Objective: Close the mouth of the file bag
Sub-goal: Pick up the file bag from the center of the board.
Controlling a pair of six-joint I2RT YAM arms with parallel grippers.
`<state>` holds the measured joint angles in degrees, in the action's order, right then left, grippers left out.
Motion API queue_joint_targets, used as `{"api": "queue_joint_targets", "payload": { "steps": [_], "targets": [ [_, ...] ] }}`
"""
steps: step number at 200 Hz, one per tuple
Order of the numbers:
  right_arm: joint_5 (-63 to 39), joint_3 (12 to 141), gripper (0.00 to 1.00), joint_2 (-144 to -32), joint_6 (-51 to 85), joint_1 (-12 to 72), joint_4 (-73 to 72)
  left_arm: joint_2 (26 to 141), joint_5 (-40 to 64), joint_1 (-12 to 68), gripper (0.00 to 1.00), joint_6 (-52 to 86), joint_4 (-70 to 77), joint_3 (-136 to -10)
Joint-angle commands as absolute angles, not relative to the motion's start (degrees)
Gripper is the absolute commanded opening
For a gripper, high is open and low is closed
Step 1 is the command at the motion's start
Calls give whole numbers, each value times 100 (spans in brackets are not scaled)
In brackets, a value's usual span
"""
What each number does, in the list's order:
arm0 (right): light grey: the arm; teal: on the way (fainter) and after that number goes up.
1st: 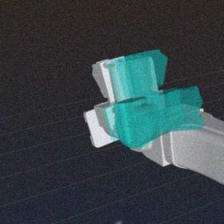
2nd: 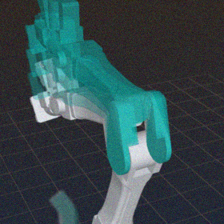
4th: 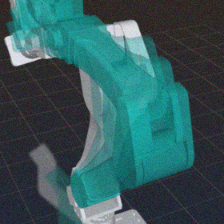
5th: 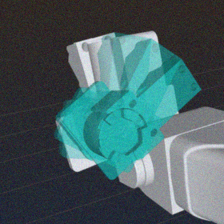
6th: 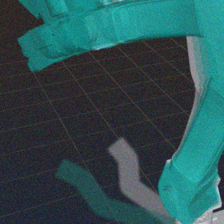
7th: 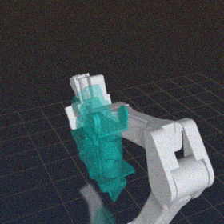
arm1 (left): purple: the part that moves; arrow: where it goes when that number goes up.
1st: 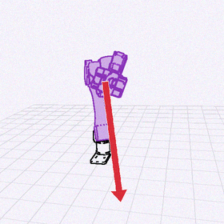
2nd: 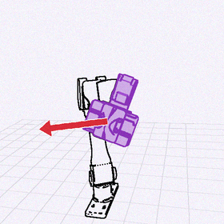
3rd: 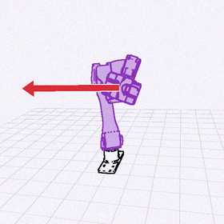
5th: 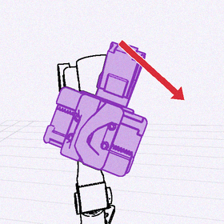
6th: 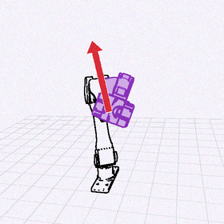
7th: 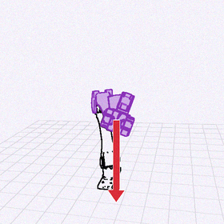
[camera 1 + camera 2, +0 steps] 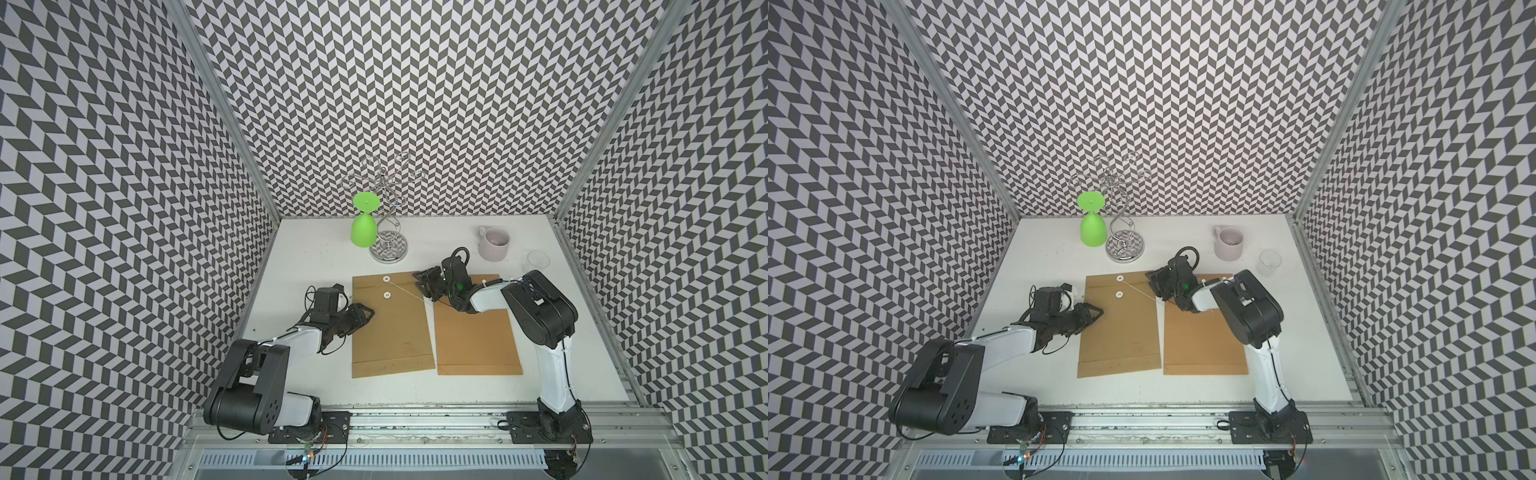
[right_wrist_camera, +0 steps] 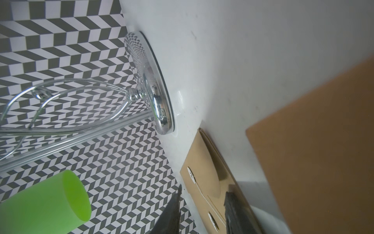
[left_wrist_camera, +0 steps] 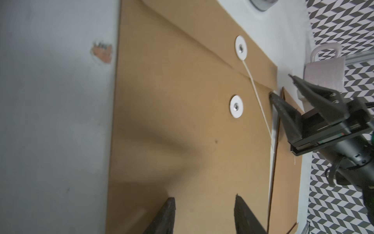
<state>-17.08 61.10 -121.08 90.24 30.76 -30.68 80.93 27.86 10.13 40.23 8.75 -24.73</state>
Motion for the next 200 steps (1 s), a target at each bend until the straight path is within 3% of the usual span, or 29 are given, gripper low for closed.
{"api": "queue_joint_targets", "payload": {
  "steps": [1, 109, 133, 181, 200],
  "targets": [
    [-1348, 5923, 36, -12278, 9249, 3103, -3360, 8293, 2751, 1051, 47, 4233, 1245, -2468],
    [-1117, 6126, 32, -12603, 9378, 3116, -3889, 8310, 2496, 1087, 44, 4157, 1020, -2336],
    [-1162, 6159, 26, -12664, 9319, 3118, -3973, 8306, 2486, 1081, 44, 4148, 1019, -2350],
    [-1222, 6002, 0, -12558, 8770, 3130, -4628, 7961, 2764, 978, 46, 3977, 627, -2721],
    [-1347, 5833, 0, -12412, 8445, 3121, -5486, 7400, 2977, 761, 50, 3819, 353, -2990]
  ]
}}
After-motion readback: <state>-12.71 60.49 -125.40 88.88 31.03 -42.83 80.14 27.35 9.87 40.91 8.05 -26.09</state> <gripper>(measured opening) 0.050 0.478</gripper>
